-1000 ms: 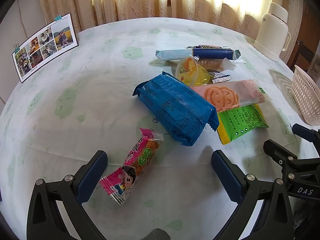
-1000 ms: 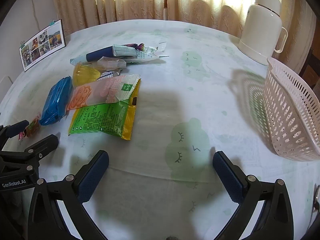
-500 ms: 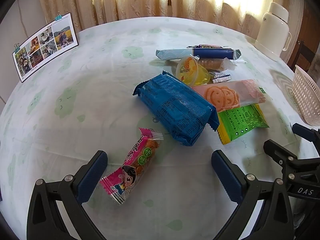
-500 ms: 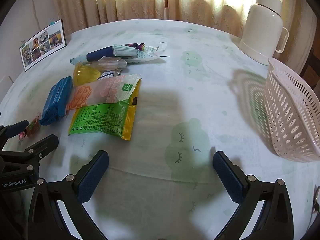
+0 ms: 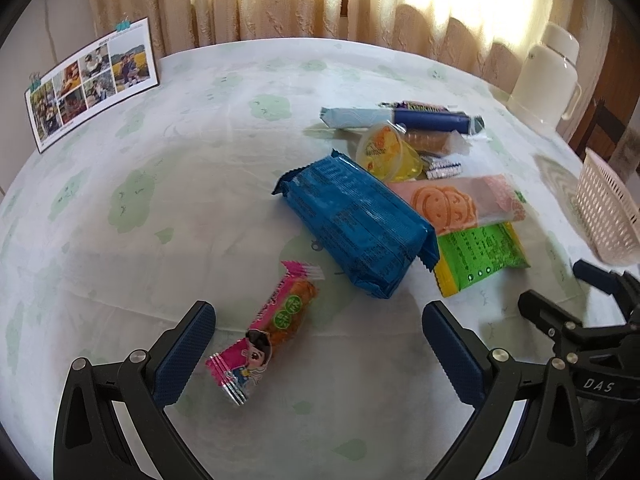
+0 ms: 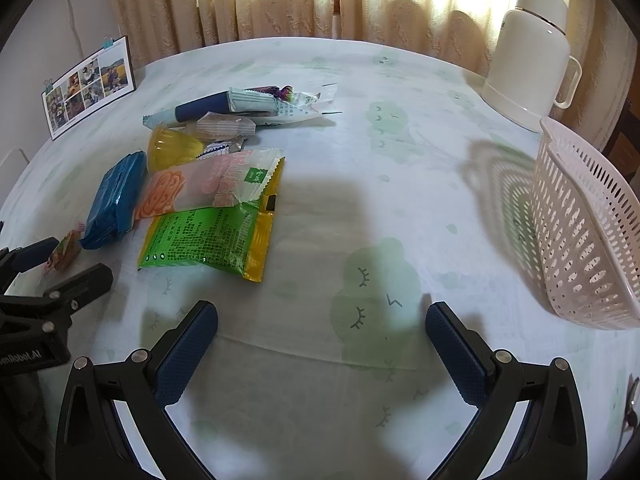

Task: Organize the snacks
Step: 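Move both tools toward the snack pile on the table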

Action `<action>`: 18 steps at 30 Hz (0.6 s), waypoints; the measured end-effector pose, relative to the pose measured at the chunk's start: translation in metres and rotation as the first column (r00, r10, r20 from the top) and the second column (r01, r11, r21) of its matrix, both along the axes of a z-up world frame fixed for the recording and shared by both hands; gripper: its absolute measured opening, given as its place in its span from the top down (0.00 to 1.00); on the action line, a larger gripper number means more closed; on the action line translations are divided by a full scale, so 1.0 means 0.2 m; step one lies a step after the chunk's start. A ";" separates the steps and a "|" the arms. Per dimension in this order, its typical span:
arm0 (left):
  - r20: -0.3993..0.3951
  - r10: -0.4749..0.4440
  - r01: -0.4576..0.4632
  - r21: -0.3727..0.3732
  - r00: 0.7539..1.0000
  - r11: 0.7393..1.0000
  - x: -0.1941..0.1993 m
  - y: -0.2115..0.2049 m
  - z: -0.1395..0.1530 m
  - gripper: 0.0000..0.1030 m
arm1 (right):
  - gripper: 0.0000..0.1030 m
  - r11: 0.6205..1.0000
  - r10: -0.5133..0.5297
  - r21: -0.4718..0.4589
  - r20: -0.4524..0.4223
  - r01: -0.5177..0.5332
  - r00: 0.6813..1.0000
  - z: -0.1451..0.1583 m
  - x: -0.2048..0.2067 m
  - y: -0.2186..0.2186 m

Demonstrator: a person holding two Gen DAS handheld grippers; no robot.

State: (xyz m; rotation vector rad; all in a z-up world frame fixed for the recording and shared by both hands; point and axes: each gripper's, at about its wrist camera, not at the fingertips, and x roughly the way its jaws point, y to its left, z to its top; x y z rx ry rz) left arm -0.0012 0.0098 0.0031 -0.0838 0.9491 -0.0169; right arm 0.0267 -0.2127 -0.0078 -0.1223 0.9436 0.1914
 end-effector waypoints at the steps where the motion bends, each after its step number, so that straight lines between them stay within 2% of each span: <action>1: 0.001 0.003 -0.003 -0.010 1.000 1.000 0.00 0.01 0.00 0.01 | 0.00 1.000 0.000 0.000 0.000 0.000 1.000 0.00 0.00 0.00; 4: 0.002 0.011 -0.011 -0.024 1.000 1.000 0.01 0.02 0.01 0.01 | 0.00 1.000 0.000 0.000 0.000 0.000 1.000 0.00 0.00 0.00; 12: 0.015 0.007 -0.008 0.005 1.000 1.000 -0.01 -0.01 0.05 0.01 | 0.00 1.000 0.000 0.000 -0.001 0.000 1.000 0.00 0.00 0.00; 18: 0.076 0.016 -0.020 0.059 0.997 0.998 -0.04 -0.03 0.13 0.01 | 0.00 1.000 0.000 0.000 -0.001 0.000 1.000 0.00 0.00 0.00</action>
